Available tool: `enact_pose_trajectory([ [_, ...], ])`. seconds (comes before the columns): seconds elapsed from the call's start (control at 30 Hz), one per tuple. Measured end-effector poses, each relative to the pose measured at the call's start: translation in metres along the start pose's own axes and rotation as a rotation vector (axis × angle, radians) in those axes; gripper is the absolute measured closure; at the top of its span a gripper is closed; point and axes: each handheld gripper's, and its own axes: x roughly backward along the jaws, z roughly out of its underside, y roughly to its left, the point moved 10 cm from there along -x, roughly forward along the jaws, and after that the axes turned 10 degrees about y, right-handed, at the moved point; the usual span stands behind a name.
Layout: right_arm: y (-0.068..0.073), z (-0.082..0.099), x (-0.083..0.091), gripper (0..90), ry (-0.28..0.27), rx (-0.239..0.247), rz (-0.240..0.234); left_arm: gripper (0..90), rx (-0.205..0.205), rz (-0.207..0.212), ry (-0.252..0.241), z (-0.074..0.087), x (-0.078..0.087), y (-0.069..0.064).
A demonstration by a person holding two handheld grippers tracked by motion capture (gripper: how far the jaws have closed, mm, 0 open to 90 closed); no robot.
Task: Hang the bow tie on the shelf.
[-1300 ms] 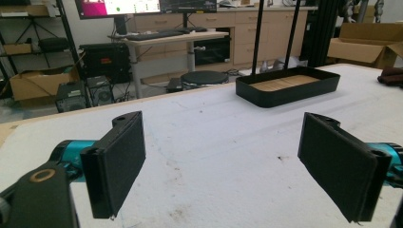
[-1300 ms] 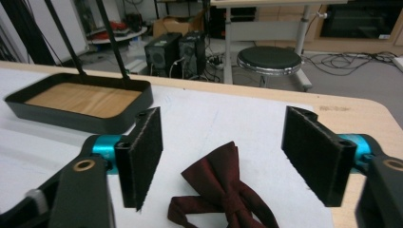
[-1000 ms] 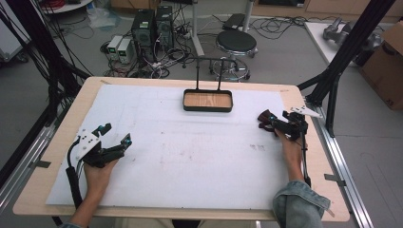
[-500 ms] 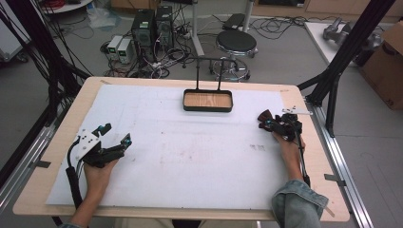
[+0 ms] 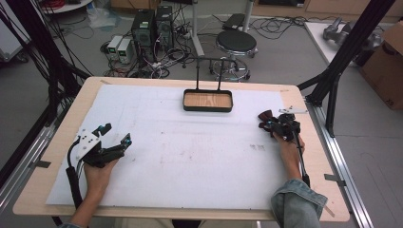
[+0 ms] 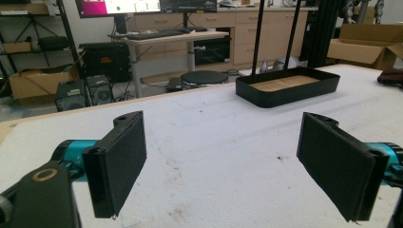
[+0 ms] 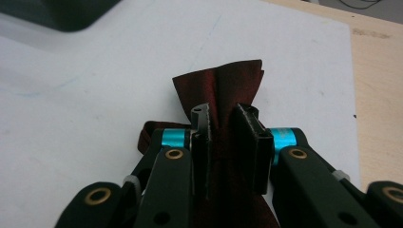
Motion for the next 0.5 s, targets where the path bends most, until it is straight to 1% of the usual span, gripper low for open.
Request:
enact_pose_trajectory([
  [0.03, 0.001, -0.003, 0.004, 76.7, -0.023, -0.019, -0.022, 17.2, 0.001, 0.0, -0.002, 0.0, 0.0, 0.0],
  [0.07, 0.001, -0.003, 0.004, 76.7, -0.023, -0.019, -0.022, 17.2, 0.003, -0.001, 0.0, 0.0, 0.0, 0.0],
  [0.1, 0.003, -0.009, 0.011, 76.8, -0.06, -0.03, -0.035, 17.2, 0.004, -0.001, 0.0, 0.0, 0.0, 0.0],
  [0.13, 0.003, -0.009, 0.011, 76.8, -0.06, -0.03, -0.035, 17.2, 0.003, -0.001, 0.0, 0.0, 0.0, 0.0],
  [0.17, 0.005, -0.012, 0.015, 76.8, -0.079, -0.033, -0.043, 17.2, 0.003, -0.001, 0.0, 0.0, 0.0, 0.0],
  [0.2, 0.007, -0.015, 0.018, 76.8, -0.095, -0.027, -0.045, 17.3, 0.004, -0.002, 0.0, 0.0, 0.0, 0.0],
  [0.27, 0.011, -0.02, 0.023, 76.8, -0.098, -0.012, -0.053, 17.3, 0.004, -0.001, -0.001, 0.0, 0.0, 0.001],
  [0.3, 0.016, -0.027, 0.03, 76.8, -0.134, 0.006, -0.054, 17.4, 0.004, -0.002, 0.0, 0.0, 0.0, 0.001],
  [0.33, 0.016, -0.027, 0.03, 76.8, -0.134, 0.006, -0.054, 17.4, 0.005, -0.004, -0.002, 0.0, 0.0, 0.001],
  [0.37, 0.02, -0.032, 0.035, 76.9, -0.167, 0.014, -0.066, 17.3, 0.005, -0.003, -0.001, 0.0, 0.0, 0.001],
  [0.47, 0.023, -0.036, 0.038, 76.9, -0.164, 0.015, -0.08, 17.4, 0.004, -0.005, 0.001, 0.0, 0.0, 0.001],
  [0.5, 0.028, -0.042, 0.043, 76.9, -0.185, 0.008, -0.101, 17.3, 0.005, -0.003, 0.002, 0.0, 0.0, 0.001],
])
